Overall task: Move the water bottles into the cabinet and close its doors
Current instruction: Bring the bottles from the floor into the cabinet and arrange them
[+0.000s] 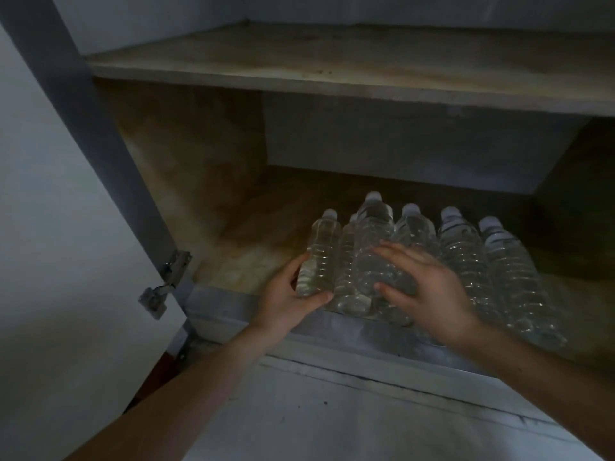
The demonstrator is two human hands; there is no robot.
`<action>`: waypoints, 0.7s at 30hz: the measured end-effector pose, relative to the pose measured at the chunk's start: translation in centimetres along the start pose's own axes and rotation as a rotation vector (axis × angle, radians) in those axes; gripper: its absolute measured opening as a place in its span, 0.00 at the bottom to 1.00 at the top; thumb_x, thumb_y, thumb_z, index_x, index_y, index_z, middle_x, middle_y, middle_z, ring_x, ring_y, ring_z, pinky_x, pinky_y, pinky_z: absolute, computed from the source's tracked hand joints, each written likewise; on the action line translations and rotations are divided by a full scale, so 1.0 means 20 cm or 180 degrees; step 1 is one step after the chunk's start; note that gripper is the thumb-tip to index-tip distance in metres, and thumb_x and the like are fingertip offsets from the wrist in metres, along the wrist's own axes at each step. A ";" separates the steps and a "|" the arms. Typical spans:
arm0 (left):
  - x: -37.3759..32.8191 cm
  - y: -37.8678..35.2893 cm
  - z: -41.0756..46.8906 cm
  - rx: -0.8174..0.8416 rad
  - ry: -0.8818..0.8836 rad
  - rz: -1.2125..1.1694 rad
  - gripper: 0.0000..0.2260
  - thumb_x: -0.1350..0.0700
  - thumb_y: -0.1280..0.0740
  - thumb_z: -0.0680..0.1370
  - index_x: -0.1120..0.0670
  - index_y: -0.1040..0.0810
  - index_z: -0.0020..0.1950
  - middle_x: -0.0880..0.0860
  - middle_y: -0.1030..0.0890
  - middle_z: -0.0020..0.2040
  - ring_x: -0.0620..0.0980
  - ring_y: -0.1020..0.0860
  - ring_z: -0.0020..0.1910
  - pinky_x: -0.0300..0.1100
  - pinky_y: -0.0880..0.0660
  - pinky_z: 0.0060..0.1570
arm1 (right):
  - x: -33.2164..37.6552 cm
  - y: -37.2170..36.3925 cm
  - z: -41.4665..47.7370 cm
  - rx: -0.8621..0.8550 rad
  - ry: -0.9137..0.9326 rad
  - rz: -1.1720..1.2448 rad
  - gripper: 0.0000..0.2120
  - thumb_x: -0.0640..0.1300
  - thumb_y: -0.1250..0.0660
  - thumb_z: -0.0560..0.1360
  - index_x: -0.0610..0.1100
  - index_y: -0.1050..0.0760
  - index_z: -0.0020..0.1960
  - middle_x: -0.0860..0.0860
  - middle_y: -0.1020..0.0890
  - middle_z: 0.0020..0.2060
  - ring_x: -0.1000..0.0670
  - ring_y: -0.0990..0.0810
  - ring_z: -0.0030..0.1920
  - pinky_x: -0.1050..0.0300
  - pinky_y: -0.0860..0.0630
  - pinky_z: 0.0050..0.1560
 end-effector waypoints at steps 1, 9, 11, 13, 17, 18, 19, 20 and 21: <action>0.00 0.00 0.00 -0.0015 -0.0004 -0.0037 0.34 0.61 0.20 0.67 0.48 0.28 0.70 0.39 0.18 0.53 0.33 0.20 0.50 0.29 0.24 0.49 | 0.00 0.00 0.00 -0.0043 0.0003 -0.0004 0.27 0.51 0.30 0.74 0.57 0.32 0.71 0.65 0.34 0.66 0.62 0.37 0.67 0.63 0.43 0.68; -0.01 -0.01 -0.02 -0.0096 -0.0167 -0.0016 0.32 0.61 0.21 0.68 0.52 0.26 0.70 0.41 0.18 0.54 0.32 0.20 0.50 0.27 0.25 0.48 | -0.01 0.00 0.00 -0.0099 -0.0072 -0.0004 0.26 0.50 0.29 0.74 0.54 0.29 0.71 0.63 0.32 0.67 0.61 0.37 0.67 0.69 0.49 0.69; -0.02 0.00 -0.02 -0.0059 -0.0213 0.0194 0.34 0.58 0.21 0.68 0.51 0.29 0.72 0.42 0.20 0.57 0.35 0.20 0.55 0.28 0.26 0.52 | -0.01 0.00 0.00 -0.0160 -0.0033 -0.0018 0.26 0.50 0.28 0.74 0.53 0.28 0.71 0.62 0.30 0.67 0.61 0.36 0.67 0.66 0.48 0.70; -0.05 0.00 -0.02 0.0015 -0.0396 0.0805 0.36 0.52 0.20 0.68 0.48 0.31 0.73 0.45 0.28 0.67 0.40 0.28 0.64 0.32 0.32 0.60 | -0.01 0.00 0.00 -0.0171 -0.0009 -0.0001 0.26 0.50 0.28 0.74 0.53 0.28 0.70 0.61 0.29 0.66 0.60 0.35 0.67 0.62 0.45 0.72; -0.07 -0.06 0.00 0.0435 -0.0820 0.1276 0.39 0.46 0.20 0.66 0.45 0.31 0.74 0.45 0.42 0.77 0.47 0.44 0.76 0.44 0.42 0.74 | 0.00 0.01 0.00 -0.0185 0.0069 -0.0005 0.26 0.49 0.28 0.74 0.52 0.28 0.70 0.55 0.26 0.68 0.59 0.33 0.66 0.57 0.42 0.72; -0.06 -0.09 0.01 0.0467 -0.0866 0.1463 0.40 0.44 0.20 0.65 0.44 0.31 0.74 0.44 0.42 0.77 0.49 0.46 0.76 0.48 0.44 0.75 | 0.00 0.01 0.00 -0.0174 0.0071 -0.0004 0.26 0.49 0.28 0.74 0.52 0.28 0.70 0.54 0.26 0.68 0.59 0.33 0.66 0.58 0.42 0.72; -0.06 -0.11 0.01 0.0439 -0.0914 0.1654 0.40 0.42 0.21 0.65 0.44 0.31 0.74 0.45 0.42 0.78 0.51 0.48 0.77 0.50 0.45 0.75 | 0.00 0.01 0.00 -0.0166 0.0066 0.0000 0.26 0.49 0.27 0.74 0.52 0.28 0.70 0.54 0.26 0.69 0.59 0.34 0.66 0.58 0.43 0.71; -0.05 -0.12 0.02 0.0349 -0.0946 0.1753 0.39 0.41 0.21 0.65 0.44 0.30 0.74 0.45 0.40 0.77 0.53 0.48 0.76 0.51 0.46 0.75 | 0.00 0.01 0.00 -0.0170 0.0071 -0.0003 0.26 0.49 0.27 0.74 0.52 0.28 0.70 0.54 0.26 0.69 0.59 0.34 0.66 0.58 0.43 0.71; -0.05 -0.12 0.02 0.0232 -0.0978 0.1756 0.38 0.42 0.21 0.65 0.44 0.29 0.73 0.45 0.38 0.77 0.54 0.47 0.76 0.51 0.46 0.74 | 0.00 0.01 0.00 -0.0172 0.0077 -0.0005 0.26 0.49 0.27 0.74 0.52 0.28 0.70 0.54 0.26 0.69 0.59 0.33 0.66 0.59 0.43 0.71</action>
Point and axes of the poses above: each hand's wrist, its own z-axis towards the middle knuckle, its own y-axis out of the back of the hand, x = y × z, the point moved 5 cm from there along z, towards the middle knuckle
